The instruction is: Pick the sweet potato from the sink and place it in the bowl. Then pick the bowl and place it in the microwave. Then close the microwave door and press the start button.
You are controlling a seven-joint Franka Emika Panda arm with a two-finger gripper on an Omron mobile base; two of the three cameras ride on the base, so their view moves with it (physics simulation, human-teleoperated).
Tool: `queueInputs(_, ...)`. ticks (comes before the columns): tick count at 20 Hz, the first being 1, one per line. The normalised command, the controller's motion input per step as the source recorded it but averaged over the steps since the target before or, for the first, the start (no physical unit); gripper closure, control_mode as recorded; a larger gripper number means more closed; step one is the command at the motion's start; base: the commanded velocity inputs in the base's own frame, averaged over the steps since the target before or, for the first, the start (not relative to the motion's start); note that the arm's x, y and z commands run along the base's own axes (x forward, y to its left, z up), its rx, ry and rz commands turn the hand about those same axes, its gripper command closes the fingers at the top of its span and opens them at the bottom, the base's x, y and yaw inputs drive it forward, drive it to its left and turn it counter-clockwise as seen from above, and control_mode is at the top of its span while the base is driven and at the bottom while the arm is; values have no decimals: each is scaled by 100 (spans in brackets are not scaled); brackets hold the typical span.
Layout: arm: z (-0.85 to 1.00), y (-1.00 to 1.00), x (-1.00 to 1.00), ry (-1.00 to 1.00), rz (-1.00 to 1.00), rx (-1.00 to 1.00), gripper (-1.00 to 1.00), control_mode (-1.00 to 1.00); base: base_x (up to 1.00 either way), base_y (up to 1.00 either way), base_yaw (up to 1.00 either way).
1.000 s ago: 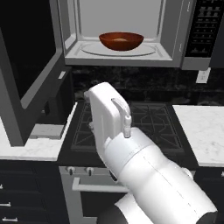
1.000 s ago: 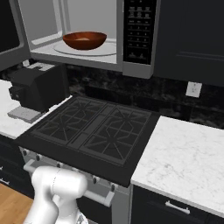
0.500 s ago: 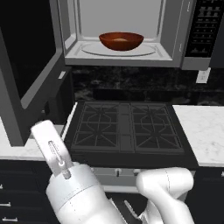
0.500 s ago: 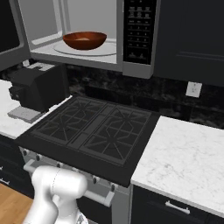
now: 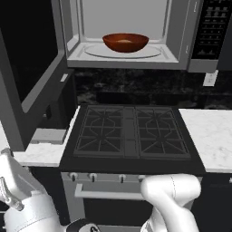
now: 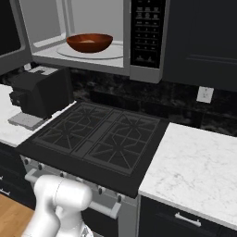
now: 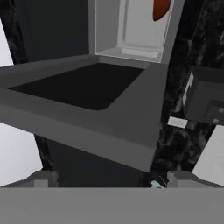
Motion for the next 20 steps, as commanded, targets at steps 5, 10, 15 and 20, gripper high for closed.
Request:
queueInputs(5,-47,50,24,-10,-5,3,-100,-100,0,0,0)
queueInputs(10,-54,61,31,-6,-5,4,-100,-100,0,0,0)
queueInputs(15,-56,47,44,-1,-2,11,-100,-100,0,0,0)
queueInputs(20,-54,44,47,0,-1,18,-100,-100,0,0,0)
